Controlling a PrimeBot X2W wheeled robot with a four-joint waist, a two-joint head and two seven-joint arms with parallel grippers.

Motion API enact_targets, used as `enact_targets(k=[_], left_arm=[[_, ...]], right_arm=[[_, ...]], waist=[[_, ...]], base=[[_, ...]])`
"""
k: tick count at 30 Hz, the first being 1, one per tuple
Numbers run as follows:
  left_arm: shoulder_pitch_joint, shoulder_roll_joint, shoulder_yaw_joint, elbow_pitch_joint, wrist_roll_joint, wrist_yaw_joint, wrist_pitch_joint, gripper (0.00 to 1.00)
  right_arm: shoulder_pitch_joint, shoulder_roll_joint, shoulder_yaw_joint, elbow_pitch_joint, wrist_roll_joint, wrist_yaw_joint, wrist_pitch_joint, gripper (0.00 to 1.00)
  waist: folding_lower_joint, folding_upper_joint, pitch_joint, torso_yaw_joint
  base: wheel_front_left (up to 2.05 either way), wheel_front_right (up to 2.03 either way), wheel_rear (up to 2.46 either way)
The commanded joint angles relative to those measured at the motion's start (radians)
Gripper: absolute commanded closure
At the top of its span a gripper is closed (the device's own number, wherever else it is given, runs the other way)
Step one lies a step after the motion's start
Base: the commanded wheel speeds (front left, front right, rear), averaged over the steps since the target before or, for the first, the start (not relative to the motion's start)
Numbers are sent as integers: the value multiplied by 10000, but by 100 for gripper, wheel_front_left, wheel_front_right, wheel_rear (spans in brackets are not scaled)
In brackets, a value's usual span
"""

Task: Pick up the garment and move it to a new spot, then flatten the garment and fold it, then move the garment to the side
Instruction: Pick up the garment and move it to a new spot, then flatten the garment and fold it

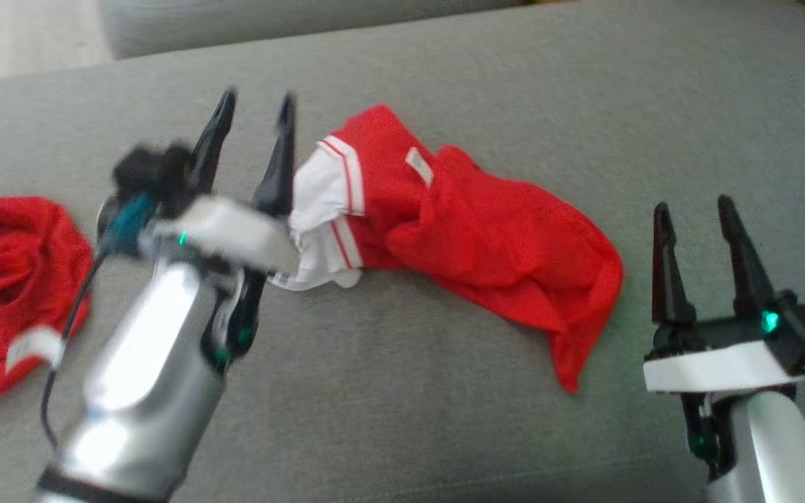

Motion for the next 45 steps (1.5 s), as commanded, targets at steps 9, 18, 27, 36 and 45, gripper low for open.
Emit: enact_targets(k=[9,18,27,36,45], left_arm=[[3420,-117,1861,-1760,445,-393,-74,0],[4610,-1030,2839,-2192,1669,-1068,-75,0],[4487,-1338,3113,-2034,2151,-1592,-75,0],[4172,-1409,2792,-1932,1970,-1730,-76,0],[3753,-1412,2624,-2020,1612,-1496,-76,0]], right_arm=[[505,-26,323,-55,-78,40,-90,0],[676,-26,472,-43,94,40,-100,0],[185,-26,1201,-39,-172,40,120,0],[-1622,-26,1992,1519,-65,40,1655,0],[-3719,-26,979,3963,170,40,2723,0]], waist=[[0,-1,-948,1228],[0,-1,-970,1370],[0,-1,-628,1587],[0,-1,87,2043],[0,-1,693,2392]], base=[[0,0,0],[0,0,0],[0,0,0],[0,0,0],[0,0,0]])
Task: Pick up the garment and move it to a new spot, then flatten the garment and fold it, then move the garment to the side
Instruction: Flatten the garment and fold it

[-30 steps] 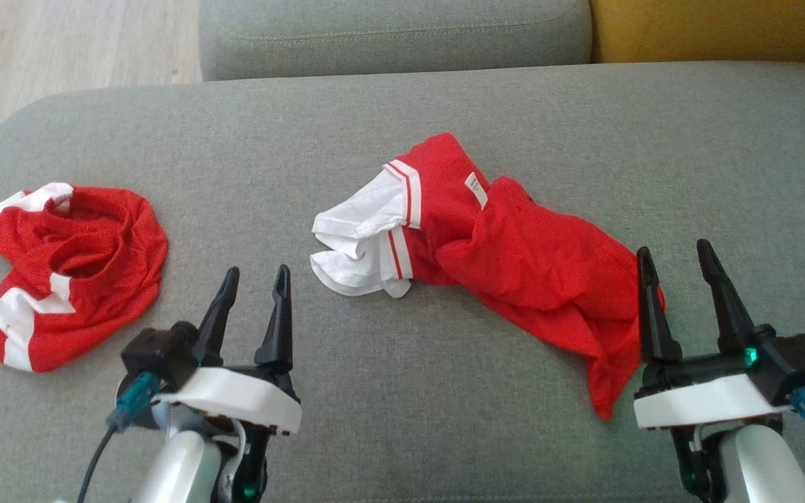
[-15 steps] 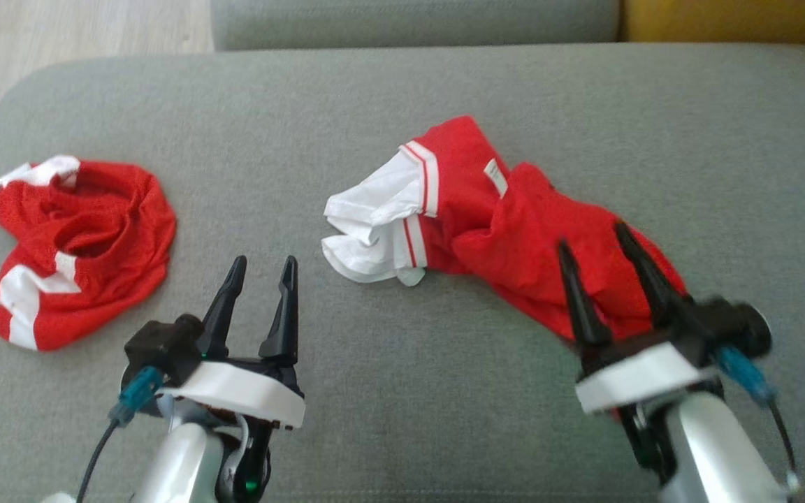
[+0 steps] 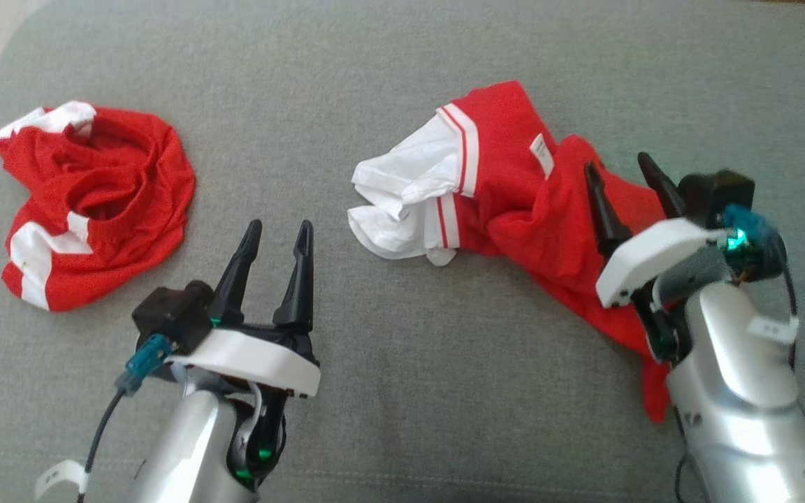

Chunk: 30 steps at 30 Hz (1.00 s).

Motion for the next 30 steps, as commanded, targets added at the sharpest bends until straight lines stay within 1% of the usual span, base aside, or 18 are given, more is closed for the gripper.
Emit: enact_targets(k=[1,6,10,12,13,14,17,18,21,23,26,30], left_arm=[[-446,33,238,-365,-36,59,-58,0],[-633,33,113,-367,-184,112,-59,0],[-755,32,-26,-381,-254,139,-59,0],[-837,32,-76,-380,-295,157,-59,0],[-877,32,-76,-386,-326,184,-59,0],[-911,32,-66,-396,-359,210,-59,0],[-1000,32,-17,-411,-413,247,-59,0],[-1000,32,-17,-411,-413,247,-59,0],[-1029,32,40,-386,-426,258,-59,0],[-994,32,76,-368,-437,274,-59,0],[-897,32,77,-364,-456,287,-59,0],[-852,32,-10,-368,-457,280,-59,0]], right_arm=[[-504,11,100,-17,28,40,91,0],[-1533,-43,246,1292,351,40,602,0],[-2098,-299,637,2041,888,40,1099,0],[-2324,-514,1036,2337,1221,40,1461,1],[-2403,-612,1215,2464,1476,40,1674,71],[-2469,-731,1440,2526,1717,40,1847,100],[-2635,-1193,1921,2422,2349,40,1892,100],[-2635,-1193,1921,2422,2349,40,1892,100],[-2784,-1624,1972,2248,2712,40,1427,100],[-2873,-1851,1880,2208,2733,40,994,100],[-3009,-2006,1467,2318,2712,40,442,100],[-3325,-2225,329,2792,2232,40,-214,100]], waist=[[0,0,161,105],[0,0,525,253],[0,0,725,344],[0,0,799,405],[0,0,828,434],[0,0,852,458],[0,0,915,501],[0,0,915,501],[0,0,903,489],[0,0,828,450],[0,0,692,347],[0,0,547,239]], base=[[0,0,0],[0,0,0],[0,0,0],[0,0,0],[0,0,0],[0,0,0],[0,0,0],[0,0,0],[0,0,0],[0,0,0],[0,0,0],[0,0,0]])
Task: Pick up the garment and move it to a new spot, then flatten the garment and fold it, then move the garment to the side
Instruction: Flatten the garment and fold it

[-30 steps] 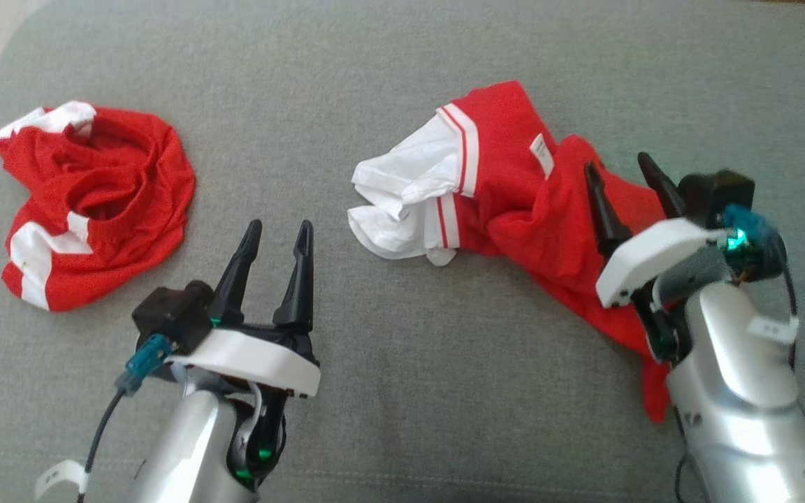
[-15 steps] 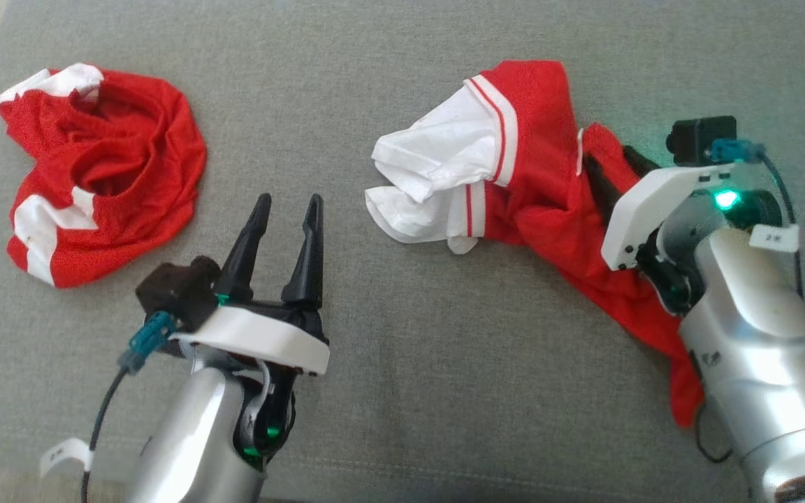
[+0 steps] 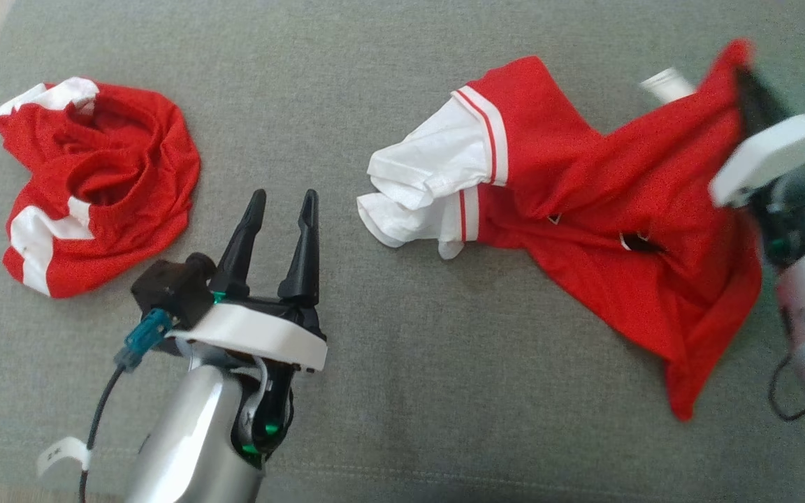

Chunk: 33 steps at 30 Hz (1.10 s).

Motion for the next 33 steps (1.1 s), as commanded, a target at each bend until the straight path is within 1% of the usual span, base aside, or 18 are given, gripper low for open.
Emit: enact_targets(k=[1,9,15,16,17,21,25,29,32,33], left_arm=[[-184,66,231,-289,-81,37,-59,0],[-190,66,57,-303,-86,-3,-59,0],[-255,66,-79,-307,-113,-1,-59,0],[-264,66,-93,-303,-113,4,-59,0],[-270,66,-103,-298,-112,10,-59,0],[-266,66,-76,-250,-84,45,-59,0],[-243,66,10,-199,-65,42,-59,0],[-187,66,131,-167,-87,15,-59,0],[-102,66,246,-126,-89,-15,-59,0],[-102,66,246,-126,-89,-15,-59,0]], right_arm=[[-434,-146,-397,-60,-271,40,-290,100],[-1423,-507,-3134,994,-2209,40,-1138,100],[-2071,-731,-4834,1427,-3974,40,-1674,100],[-2132,-691,-5027,1520,-4254,40,-1669,98],[-2179,-649,-5222,1632,-4518,40,-1622,0],[-2263,-334,-5631,1928,-5381,40,-1605,0],[-2190,184,-5751,2049,-5852,40,-1856,0],[-2004,758,-5357,2073,-5819,40,-2319,0],[-1746,1168,-4833,1965,-5441,40,-2563,0],[-1746,1168,-4833,1965,-5441,40,-2563,0]], waist=[[-1,0,-65,-55],[-1,0,36,-20],[-1,0,236,149],[-1,0,255,160],[-1,0,269,164],[-1,0,212,78],[-1,0,10,-183],[-1,0,-328,-562],[-1,0,-630,-897],[-1,0,-630,-897]], base=[[0,0,0],[0,0,0],[0,0,0],[0,0,0],[0,0,0],[0,0,0],[0,0,0],[0,0,0],[0,0,0],[0,0,0]])
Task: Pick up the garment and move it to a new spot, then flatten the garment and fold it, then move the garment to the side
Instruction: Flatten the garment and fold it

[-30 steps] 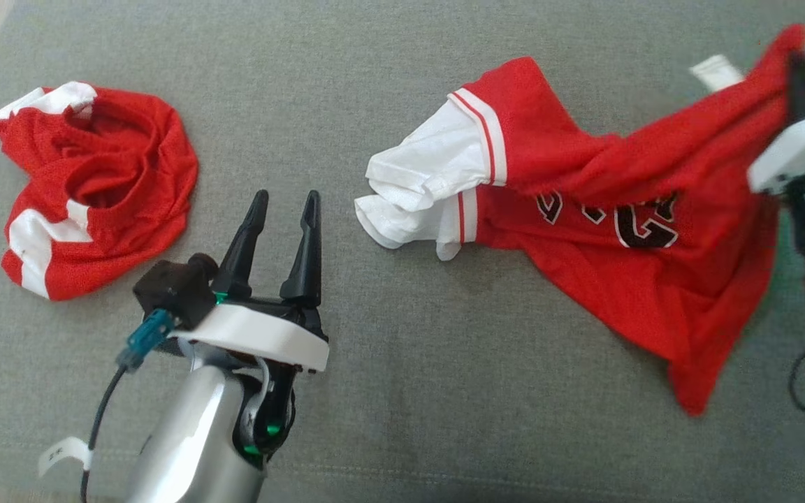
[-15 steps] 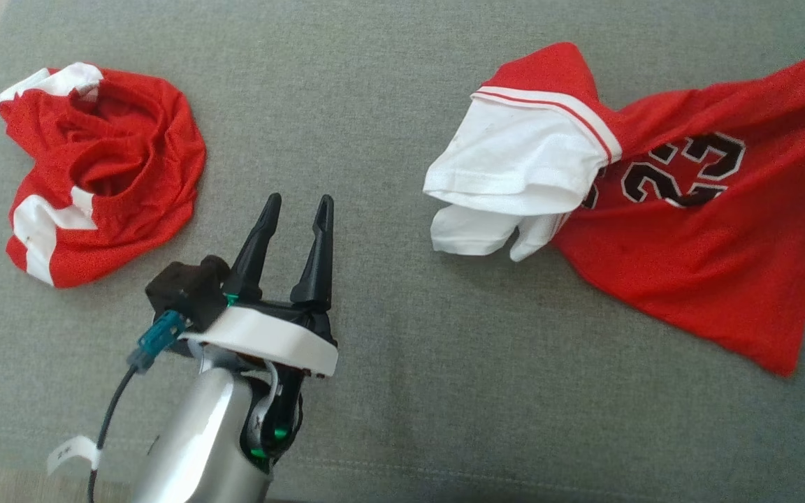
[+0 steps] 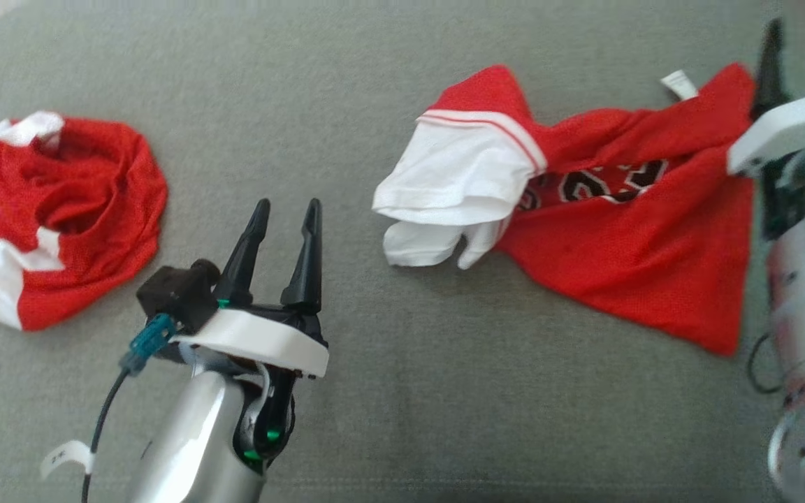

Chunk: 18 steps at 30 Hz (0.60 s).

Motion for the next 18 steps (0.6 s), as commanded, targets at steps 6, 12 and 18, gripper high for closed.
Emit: enact_targets(k=[6,12,18], left_arm=[[115,70,476,-184,-124,-55,-59,0],[288,70,561,-203,-190,11,-59,0],[480,70,575,-139,-459,39,-59,0]], right_arm=[[1426,514,1763,-1796,1127,40,-273,0],[4140,644,2955,-4741,2655,40,-280,0],[6815,902,3041,-7223,3617,40,-219,0]], waist=[[0,0,-879,-853],[0,0,-1248,-1362],[0,0,-1263,-1778]], base=[[0,0,0],[0,0,0],[0,0,0]])
